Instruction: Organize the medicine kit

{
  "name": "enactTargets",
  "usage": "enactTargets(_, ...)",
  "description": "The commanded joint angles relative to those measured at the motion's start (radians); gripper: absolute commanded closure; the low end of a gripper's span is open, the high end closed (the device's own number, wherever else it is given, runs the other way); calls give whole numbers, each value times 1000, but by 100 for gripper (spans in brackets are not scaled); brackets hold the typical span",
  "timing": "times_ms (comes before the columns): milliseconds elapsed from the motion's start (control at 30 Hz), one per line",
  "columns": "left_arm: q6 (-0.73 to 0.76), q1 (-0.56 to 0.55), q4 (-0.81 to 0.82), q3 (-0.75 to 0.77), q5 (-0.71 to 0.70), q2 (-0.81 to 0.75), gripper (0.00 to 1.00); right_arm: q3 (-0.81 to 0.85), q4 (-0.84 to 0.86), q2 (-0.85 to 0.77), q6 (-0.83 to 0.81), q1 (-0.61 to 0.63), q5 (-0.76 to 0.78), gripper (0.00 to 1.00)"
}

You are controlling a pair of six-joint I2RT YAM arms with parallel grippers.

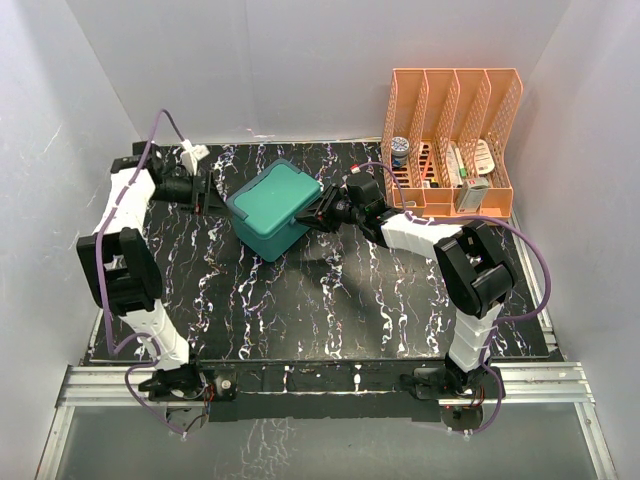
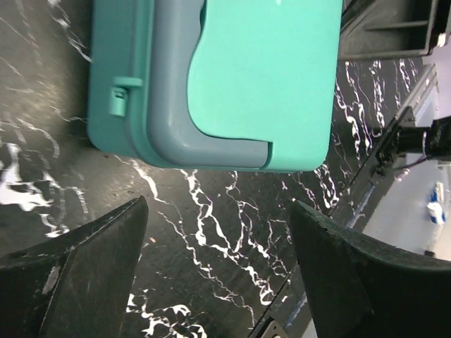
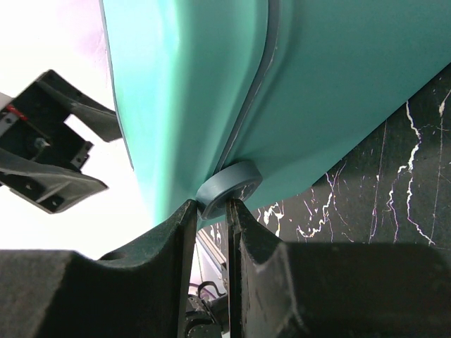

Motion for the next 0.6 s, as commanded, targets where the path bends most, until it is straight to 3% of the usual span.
enactTargets(0, -10, 25, -12, 114, 14, -58, 19, 37, 70, 6, 4, 3, 24, 78)
enactTargets(300, -103, -30, 75, 299, 4, 100, 18, 52, 55, 15, -5, 4, 19, 79)
enactTargets(567, -123, -124, 179, 311, -73, 202, 18, 64, 46, 17, -8, 3, 24, 79)
